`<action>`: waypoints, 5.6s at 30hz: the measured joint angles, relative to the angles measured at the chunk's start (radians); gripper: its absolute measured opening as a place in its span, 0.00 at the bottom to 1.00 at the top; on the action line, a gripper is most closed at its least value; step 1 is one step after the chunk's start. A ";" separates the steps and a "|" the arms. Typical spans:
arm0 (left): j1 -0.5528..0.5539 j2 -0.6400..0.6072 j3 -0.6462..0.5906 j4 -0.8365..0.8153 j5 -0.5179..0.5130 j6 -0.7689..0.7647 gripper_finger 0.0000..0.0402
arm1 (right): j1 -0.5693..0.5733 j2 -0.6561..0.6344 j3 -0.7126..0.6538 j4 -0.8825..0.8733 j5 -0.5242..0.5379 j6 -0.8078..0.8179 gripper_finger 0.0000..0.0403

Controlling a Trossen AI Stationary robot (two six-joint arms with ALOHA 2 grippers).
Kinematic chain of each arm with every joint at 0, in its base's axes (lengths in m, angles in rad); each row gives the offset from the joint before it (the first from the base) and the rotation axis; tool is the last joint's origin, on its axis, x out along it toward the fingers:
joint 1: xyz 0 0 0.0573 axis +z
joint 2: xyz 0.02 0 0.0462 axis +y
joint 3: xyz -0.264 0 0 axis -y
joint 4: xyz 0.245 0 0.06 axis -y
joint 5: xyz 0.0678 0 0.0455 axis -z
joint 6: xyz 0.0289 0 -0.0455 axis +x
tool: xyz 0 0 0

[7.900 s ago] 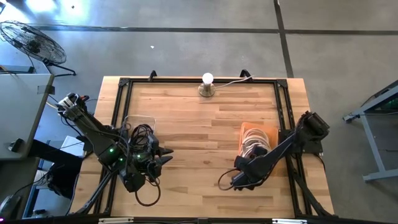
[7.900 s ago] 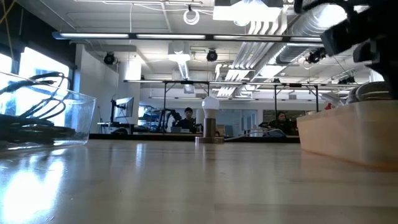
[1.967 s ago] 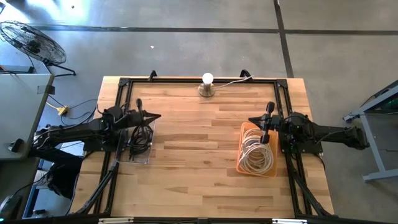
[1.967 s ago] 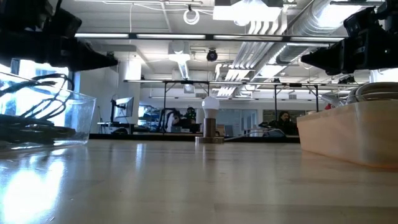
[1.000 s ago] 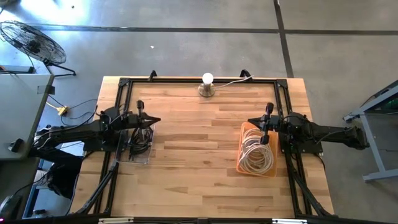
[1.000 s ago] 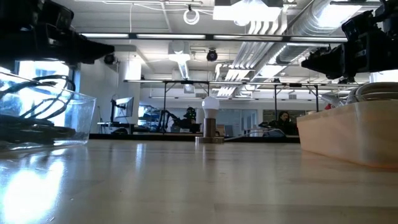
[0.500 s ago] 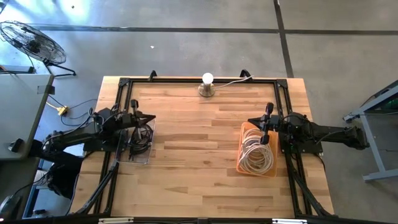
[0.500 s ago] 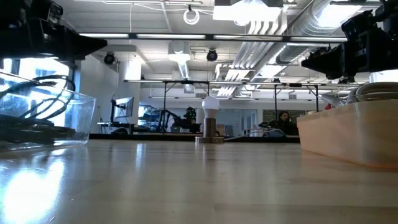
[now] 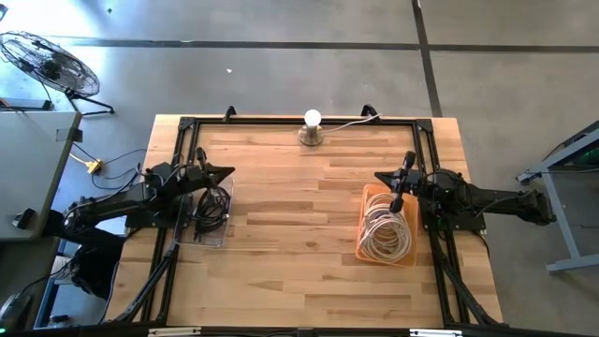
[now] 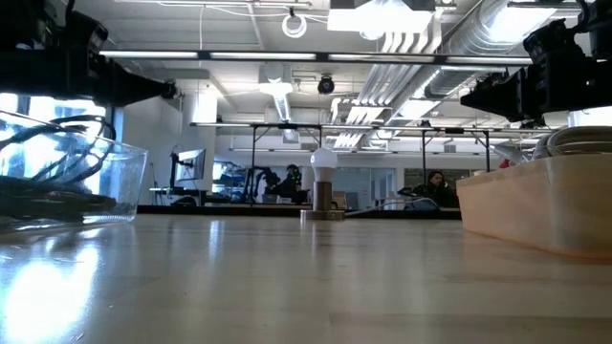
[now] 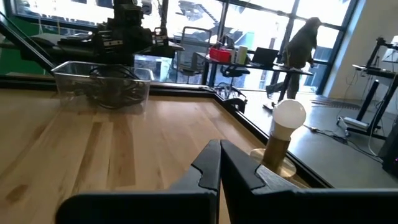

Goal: Pick & Place USB Port
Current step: Return to Home Position

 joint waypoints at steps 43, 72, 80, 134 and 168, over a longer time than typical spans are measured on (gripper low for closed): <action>0.000 0.000 0.000 -0.053 -0.003 -0.135 0.00 | 0.000 0.000 0.000 0.007 0.024 0.056 0.00; 0.000 0.000 0.000 -0.053 -0.002 -0.135 0.00 | 0.000 0.001 0.000 0.007 0.024 0.056 0.00; 0.000 0.000 0.000 -0.053 -0.002 -0.134 0.00 | 0.000 0.001 0.000 0.007 0.024 0.056 0.00; 0.000 0.000 0.000 -0.053 -0.002 -0.134 0.00 | 0.000 0.001 0.000 0.007 0.024 0.056 0.00; 0.000 0.000 0.000 -0.053 -0.002 -0.134 0.00 | 0.000 0.000 0.000 0.007 0.024 0.056 0.00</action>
